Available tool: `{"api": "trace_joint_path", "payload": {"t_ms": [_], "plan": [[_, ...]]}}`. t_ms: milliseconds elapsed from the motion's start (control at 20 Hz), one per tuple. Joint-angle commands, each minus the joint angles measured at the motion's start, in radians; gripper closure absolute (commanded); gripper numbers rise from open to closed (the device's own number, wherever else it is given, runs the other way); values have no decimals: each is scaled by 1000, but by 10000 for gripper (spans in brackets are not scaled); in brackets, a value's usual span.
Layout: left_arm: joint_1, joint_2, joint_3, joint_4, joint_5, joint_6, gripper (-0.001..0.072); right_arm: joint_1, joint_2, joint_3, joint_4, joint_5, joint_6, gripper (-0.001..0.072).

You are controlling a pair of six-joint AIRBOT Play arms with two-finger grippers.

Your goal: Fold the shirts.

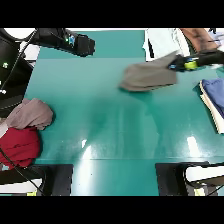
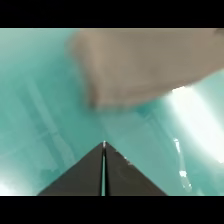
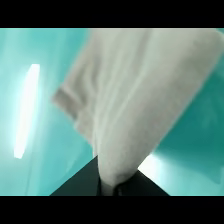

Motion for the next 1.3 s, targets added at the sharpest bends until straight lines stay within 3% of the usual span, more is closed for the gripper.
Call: {"api": "trace_joint_path", "payload": {"t_ms": [0, 250, 550, 850, 1250], "plan": [[-6, -1, 0, -1, 34, -6, 684, -243, 65, 1, -32, 19, 5, 688], [-6, -1, 0, -1, 37, -10, 684, -414, 64, 1, -26, -23, 5, 688], [-6, -1, 0, -1, 40, -34, 684, -413, 39, 16, -27, -219, -48, 688], [-6, -1, 0, -1, -15, -36, 684, -396, -59, 263, -29, -313, -102, 688], [-6, -1, 0, -1, -34, -54, 684, -485, -82, 427, -34, -263, -221, 688]]}}
